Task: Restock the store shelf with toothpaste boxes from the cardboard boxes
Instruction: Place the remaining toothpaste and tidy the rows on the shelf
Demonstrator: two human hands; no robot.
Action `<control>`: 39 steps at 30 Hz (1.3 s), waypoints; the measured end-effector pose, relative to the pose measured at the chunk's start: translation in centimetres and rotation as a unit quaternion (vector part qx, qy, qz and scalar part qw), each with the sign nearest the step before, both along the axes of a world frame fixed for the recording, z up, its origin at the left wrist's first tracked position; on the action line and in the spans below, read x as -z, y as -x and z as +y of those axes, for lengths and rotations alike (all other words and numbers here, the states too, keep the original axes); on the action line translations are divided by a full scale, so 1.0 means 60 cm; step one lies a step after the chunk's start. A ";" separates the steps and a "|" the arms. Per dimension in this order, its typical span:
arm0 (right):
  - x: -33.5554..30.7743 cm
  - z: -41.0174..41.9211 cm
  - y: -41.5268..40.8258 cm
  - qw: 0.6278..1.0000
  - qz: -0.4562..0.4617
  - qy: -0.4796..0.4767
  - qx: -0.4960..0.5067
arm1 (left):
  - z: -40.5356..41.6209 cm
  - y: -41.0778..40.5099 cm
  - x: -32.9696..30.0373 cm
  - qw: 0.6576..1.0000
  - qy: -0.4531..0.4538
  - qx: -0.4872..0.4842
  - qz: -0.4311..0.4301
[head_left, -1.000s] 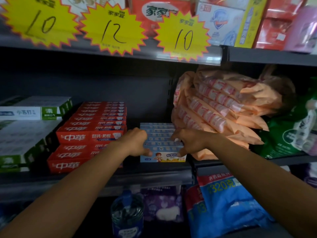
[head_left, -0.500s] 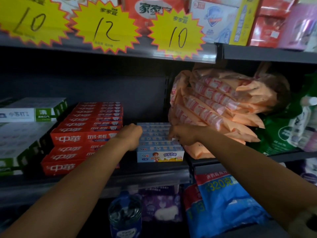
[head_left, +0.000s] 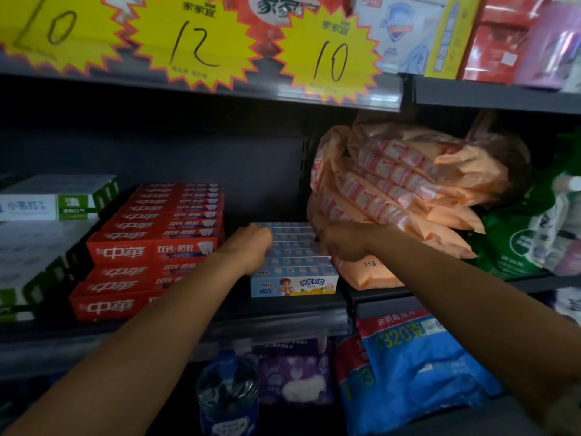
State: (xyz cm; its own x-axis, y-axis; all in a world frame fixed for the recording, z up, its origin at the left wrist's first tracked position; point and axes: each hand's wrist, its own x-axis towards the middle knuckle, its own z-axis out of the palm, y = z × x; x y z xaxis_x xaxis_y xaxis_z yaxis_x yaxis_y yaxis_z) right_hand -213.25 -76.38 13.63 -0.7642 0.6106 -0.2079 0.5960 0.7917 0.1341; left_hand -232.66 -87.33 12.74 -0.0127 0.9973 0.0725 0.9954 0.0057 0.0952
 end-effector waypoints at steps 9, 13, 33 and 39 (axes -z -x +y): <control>-0.003 0.019 0.018 0.999 0.007 -0.023 0.026 | 0.016 0.017 -0.005 0.999 0.000 -0.048 0.009; 0.010 0.023 0.025 0.999 0.005 -0.037 0.037 | 0.022 0.013 0.006 0.998 0.021 -0.052 0.002; 0.022 0.008 0.024 0.996 0.066 -0.063 -0.009 | 0.025 0.022 0.009 0.998 0.004 -0.061 -0.032; 0.029 0.011 0.021 0.994 0.082 -0.064 -0.015 | 0.023 0.025 0.009 0.998 0.002 -0.059 -0.030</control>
State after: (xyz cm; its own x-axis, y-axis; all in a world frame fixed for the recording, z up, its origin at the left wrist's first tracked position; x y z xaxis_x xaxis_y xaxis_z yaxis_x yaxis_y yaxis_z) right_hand -214.53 -75.74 11.92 -0.8001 0.5998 -0.0012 0.5940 0.7926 0.1374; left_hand -234.14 -85.96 12.17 -0.1345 0.9888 0.0649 0.9803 0.1232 0.1546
